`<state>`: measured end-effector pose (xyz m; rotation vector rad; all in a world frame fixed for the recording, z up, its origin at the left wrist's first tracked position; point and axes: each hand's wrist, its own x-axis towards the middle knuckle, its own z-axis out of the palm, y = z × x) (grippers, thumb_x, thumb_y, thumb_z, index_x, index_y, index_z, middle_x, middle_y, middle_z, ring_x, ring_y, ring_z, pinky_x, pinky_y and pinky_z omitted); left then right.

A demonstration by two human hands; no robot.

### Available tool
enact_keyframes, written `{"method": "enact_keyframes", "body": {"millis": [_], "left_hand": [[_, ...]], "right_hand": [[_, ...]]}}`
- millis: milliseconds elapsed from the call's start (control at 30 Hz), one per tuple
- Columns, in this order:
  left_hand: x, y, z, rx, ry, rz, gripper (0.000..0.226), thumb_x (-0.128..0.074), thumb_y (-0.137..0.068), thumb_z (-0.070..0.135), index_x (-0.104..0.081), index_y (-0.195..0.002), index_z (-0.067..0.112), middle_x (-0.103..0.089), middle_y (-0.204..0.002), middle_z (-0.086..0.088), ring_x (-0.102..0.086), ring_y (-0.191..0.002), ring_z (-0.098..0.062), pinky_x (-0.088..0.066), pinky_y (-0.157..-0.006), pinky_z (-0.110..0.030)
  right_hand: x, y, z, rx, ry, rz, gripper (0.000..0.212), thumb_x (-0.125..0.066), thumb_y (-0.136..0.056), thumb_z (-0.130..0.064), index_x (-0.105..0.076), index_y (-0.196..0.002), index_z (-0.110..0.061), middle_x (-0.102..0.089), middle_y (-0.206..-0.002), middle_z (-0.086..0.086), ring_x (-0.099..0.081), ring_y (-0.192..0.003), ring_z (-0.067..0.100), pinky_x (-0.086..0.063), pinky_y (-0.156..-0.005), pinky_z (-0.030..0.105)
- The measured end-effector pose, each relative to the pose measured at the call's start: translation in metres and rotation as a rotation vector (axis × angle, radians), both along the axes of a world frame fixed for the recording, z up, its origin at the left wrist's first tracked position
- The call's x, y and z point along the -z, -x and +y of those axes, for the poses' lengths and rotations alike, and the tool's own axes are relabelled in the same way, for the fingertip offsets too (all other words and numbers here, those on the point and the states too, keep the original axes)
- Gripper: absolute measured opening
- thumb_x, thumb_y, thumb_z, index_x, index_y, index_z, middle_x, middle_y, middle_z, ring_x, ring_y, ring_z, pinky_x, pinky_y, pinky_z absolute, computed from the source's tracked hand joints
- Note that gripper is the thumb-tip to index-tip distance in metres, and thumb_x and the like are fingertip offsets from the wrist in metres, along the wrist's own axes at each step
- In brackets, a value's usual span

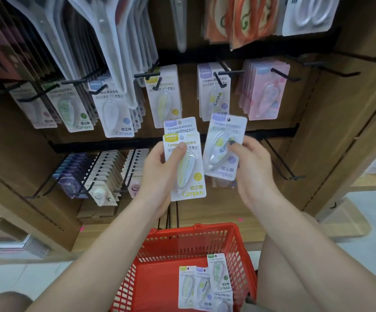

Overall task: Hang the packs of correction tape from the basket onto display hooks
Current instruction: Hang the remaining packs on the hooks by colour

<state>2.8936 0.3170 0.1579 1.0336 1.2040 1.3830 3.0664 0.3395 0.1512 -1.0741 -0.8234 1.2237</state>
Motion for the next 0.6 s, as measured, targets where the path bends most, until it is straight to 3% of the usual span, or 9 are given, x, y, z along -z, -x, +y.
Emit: {"method": "enact_keyframes", "body": {"millis": [100, 200, 267, 433, 600], "left_hand": [[0.000, 0.004, 0.001, -0.024, 0.006, 0.023, 0.022, -0.064, -0.103, 0.030, -0.069, -0.120, 0.017, -0.077, -0.117, -0.003, -0.074, -0.110, -0.025, -0.057, -0.096, -0.062], [-0.002, 0.004, 0.002, -0.024, -0.005, 0.063, 0.020, -0.065, -0.103, 0.029, -0.070, -0.118, 0.018, -0.078, -0.115, -0.001, -0.074, -0.108, -0.025, -0.057, -0.095, -0.062], [-0.003, 0.003, 0.003, -0.018, -0.017, 0.089, 0.018, -0.065, -0.103, 0.028, -0.071, -0.118, 0.019, -0.078, -0.114, 0.001, -0.075, -0.107, -0.022, -0.058, -0.095, -0.060], [-0.002, 0.005, 0.003, -0.006, -0.041, 0.119, 0.016, -0.066, -0.102, 0.026, -0.072, -0.116, 0.020, -0.078, -0.112, -0.001, -0.075, -0.105, -0.024, -0.060, -0.092, -0.058], [-0.001, 0.009, 0.002, -0.035, -0.042, 0.135, 0.012, -0.065, -0.102, 0.023, -0.072, -0.111, 0.018, -0.079, -0.108, 0.000, -0.076, -0.101, -0.023, -0.063, -0.085, -0.050]], "right_hand": [[-0.015, -0.017, 0.002, 0.051, -0.157, -0.140, 0.018, -0.059, -0.098, -0.001, -0.070, -0.111, -0.008, -0.078, -0.103, 0.007, -0.076, -0.097, 0.029, -0.060, -0.076, 0.042], [-0.026, -0.023, 0.004, 0.013, -0.296, -0.254, 0.017, -0.058, -0.098, 0.001, -0.068, -0.105, -0.011, -0.077, -0.103, 0.003, -0.075, -0.098, 0.022, -0.059, -0.074, 0.030], [-0.032, -0.019, 0.007, -0.007, -0.332, -0.274, 0.015, -0.060, -0.100, -0.002, -0.068, -0.106, -0.013, -0.077, -0.105, 0.003, -0.075, -0.101, 0.021, -0.060, -0.078, 0.031], [-0.038, -0.007, 0.017, 0.014, -0.351, -0.232, 0.013, -0.062, -0.101, -0.009, -0.069, -0.108, -0.017, -0.079, -0.106, 0.006, -0.075, -0.103, 0.025, -0.060, -0.087, 0.042], [-0.040, 0.001, 0.035, 0.033, -0.228, -0.206, 0.009, -0.065, -0.102, -0.018, -0.067, -0.111, -0.017, -0.080, -0.100, 0.000, -0.077, -0.097, 0.017, -0.061, -0.087, 0.039]]}}
